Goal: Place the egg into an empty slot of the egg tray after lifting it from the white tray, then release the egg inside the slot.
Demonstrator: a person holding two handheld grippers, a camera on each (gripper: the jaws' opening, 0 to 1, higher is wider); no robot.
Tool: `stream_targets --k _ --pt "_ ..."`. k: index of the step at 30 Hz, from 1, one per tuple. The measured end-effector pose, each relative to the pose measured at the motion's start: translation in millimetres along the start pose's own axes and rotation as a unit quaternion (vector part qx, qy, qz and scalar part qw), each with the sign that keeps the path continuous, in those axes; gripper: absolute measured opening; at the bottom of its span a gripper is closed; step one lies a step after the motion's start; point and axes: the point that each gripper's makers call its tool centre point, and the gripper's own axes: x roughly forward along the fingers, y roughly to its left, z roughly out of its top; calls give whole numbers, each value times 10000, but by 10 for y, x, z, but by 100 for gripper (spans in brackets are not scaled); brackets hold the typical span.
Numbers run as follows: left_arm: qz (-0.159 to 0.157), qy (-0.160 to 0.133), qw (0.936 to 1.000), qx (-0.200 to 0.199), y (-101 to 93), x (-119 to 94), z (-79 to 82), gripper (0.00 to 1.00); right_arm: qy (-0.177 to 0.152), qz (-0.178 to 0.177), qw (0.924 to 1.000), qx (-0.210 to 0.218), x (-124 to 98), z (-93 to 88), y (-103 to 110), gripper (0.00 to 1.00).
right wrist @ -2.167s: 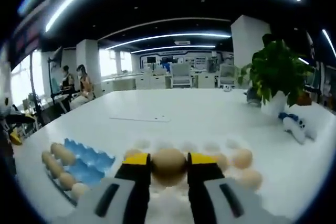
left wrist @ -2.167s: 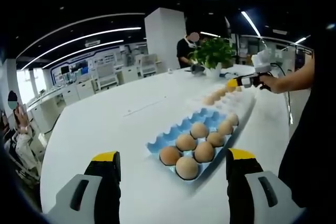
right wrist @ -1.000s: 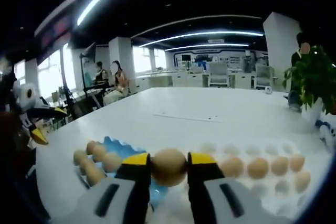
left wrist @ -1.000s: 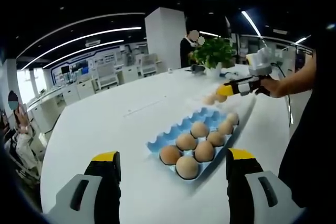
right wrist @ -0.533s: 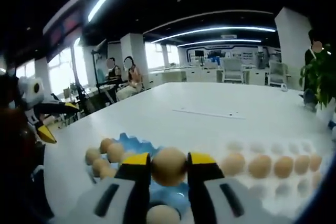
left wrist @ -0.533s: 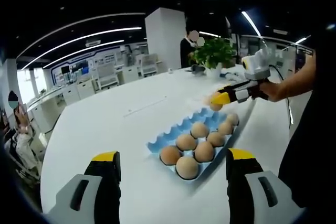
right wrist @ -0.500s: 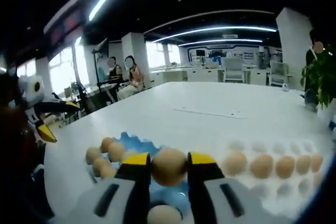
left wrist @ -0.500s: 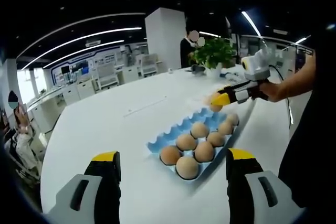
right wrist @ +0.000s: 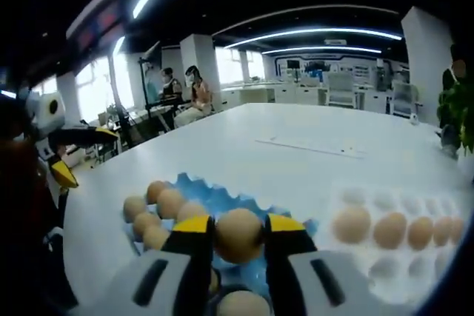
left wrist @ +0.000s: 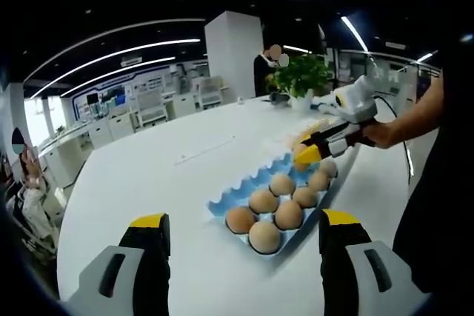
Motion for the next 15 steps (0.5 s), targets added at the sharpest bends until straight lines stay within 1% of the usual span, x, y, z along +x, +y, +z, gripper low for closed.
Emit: stream_targets --k 5,15 --pt "-4 1 10000 2 -3 -3 0 84 -20 20 10000 -35 13 9 17 27" --pt "-6 22 10000 -24 4 -8 -15 84 77 114 9999 -27 69 -40 61 27"
